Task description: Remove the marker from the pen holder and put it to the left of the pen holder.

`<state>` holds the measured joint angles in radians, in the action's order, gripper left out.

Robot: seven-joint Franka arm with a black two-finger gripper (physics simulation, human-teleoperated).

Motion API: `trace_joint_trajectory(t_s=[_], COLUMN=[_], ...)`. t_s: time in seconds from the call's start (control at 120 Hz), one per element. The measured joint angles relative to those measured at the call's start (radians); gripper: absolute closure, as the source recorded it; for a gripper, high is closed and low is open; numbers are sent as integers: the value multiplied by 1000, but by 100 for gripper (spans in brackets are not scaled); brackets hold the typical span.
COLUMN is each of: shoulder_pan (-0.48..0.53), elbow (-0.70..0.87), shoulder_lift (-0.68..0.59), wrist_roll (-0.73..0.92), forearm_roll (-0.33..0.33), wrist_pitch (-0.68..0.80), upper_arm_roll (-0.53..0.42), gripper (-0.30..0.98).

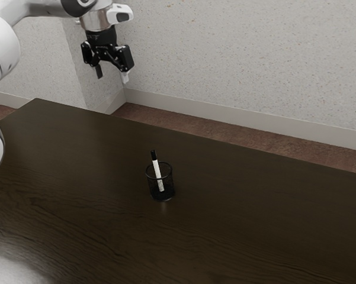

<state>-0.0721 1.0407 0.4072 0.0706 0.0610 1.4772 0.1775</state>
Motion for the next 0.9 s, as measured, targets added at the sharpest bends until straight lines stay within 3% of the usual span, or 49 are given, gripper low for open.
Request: trace_joint_trajectory(t_s=[0.342, 0.533, 0.633, 0.783, 0.9], shoulder_pan=[0, 0, 1, 2, -4], elbow=[0, 3, 2, -44, -70], shoulder_lift=[18, 178, 266, 394, 428], wrist_roll=[10, -128, -188, -295, -376], forearm_roll=[8, 72, 149, 319, 384], wrist_pitch=[3, 106, 179, 187, 162], upper_arm_roll=[-16, -39, -35, 87, 102], gripper=[0, 0, 0, 0, 0])
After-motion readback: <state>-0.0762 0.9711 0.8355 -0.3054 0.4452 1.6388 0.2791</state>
